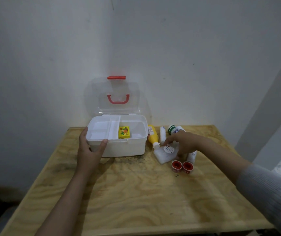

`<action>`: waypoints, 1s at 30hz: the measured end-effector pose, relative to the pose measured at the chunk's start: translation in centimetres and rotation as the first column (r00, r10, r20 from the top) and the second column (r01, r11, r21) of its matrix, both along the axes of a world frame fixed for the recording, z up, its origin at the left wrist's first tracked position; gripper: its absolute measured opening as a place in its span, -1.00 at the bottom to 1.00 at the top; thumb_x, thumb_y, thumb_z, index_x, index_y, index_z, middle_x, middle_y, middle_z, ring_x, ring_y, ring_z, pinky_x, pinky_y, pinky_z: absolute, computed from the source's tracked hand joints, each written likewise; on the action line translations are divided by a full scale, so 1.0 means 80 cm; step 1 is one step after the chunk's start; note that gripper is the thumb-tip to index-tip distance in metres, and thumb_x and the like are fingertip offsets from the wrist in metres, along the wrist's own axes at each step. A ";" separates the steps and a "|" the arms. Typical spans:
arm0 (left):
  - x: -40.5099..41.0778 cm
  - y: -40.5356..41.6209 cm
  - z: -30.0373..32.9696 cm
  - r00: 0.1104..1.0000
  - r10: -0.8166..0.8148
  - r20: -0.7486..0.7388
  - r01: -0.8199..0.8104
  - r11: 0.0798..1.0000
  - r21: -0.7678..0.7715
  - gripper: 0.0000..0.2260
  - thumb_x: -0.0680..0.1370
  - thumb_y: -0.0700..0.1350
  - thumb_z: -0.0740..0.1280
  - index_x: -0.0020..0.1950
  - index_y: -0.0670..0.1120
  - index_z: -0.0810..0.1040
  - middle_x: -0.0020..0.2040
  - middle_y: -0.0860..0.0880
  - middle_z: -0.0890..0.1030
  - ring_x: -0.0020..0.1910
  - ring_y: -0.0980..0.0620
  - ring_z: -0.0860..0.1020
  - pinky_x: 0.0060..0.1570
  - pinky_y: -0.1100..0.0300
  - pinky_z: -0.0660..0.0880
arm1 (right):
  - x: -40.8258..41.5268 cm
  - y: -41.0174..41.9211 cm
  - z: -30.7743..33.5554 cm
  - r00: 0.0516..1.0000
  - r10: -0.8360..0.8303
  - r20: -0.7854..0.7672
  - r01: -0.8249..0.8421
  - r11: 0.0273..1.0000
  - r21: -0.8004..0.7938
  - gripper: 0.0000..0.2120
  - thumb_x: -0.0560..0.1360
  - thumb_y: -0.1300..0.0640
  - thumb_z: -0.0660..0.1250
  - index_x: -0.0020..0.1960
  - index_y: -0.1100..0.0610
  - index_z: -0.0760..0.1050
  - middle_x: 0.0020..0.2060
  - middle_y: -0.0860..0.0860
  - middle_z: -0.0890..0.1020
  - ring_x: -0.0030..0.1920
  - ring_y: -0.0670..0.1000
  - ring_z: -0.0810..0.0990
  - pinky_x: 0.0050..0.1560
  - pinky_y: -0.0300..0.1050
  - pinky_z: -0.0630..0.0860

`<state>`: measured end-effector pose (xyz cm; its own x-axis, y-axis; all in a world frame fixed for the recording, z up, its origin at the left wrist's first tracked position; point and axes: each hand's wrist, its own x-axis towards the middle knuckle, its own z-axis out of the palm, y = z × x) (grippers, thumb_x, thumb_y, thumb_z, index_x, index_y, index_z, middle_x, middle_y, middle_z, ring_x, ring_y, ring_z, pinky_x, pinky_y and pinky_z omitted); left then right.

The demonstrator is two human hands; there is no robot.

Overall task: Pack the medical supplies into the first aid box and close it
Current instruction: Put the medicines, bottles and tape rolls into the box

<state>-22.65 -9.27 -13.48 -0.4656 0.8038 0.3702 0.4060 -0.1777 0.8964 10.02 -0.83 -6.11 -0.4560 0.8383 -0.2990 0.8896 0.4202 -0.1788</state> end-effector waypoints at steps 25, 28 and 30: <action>0.000 -0.001 0.000 0.999 -0.026 0.021 0.026 1.000 0.015 -0.29 0.42 0.11 0.42 0.48 0.11 0.13 0.41 0.01 0.34 0.32 -0.01 0.38 0.14 0.08 0.49 | -0.017 -0.005 0.053 0.744 -0.032 -0.667 0.311 0.901 0.304 -0.54 0.17 0.08 0.59 0.05 -0.03 0.56 0.02 -0.14 0.59 0.05 -0.05 0.51 0.02 -0.11 0.46; -0.001 -0.001 0.000 1.000 -0.025 0.015 0.025 0.999 0.025 -0.29 0.42 0.11 0.42 0.47 0.11 0.14 0.40 0.06 0.33 0.32 0.00 0.38 0.13 0.12 0.48 | -0.035 -0.004 0.068 0.811 0.003 -0.585 0.240 0.910 0.338 -0.59 0.19 0.05 0.58 0.01 -0.03 0.61 0.06 -0.10 0.61 0.09 -0.05 0.53 0.05 -0.15 0.43; -0.001 -0.001 -0.001 1.000 -0.024 0.016 0.024 0.999 0.023 -0.29 0.42 0.12 0.42 0.47 0.10 0.14 0.41 0.03 0.34 0.33 -0.01 0.38 0.16 0.06 0.49 | -0.054 -0.003 0.080 0.849 0.031 -0.527 0.193 0.911 0.365 -0.60 0.19 0.01 0.58 0.01 -0.04 0.62 0.07 -0.10 0.62 0.09 -0.05 0.53 0.06 -0.10 0.47</action>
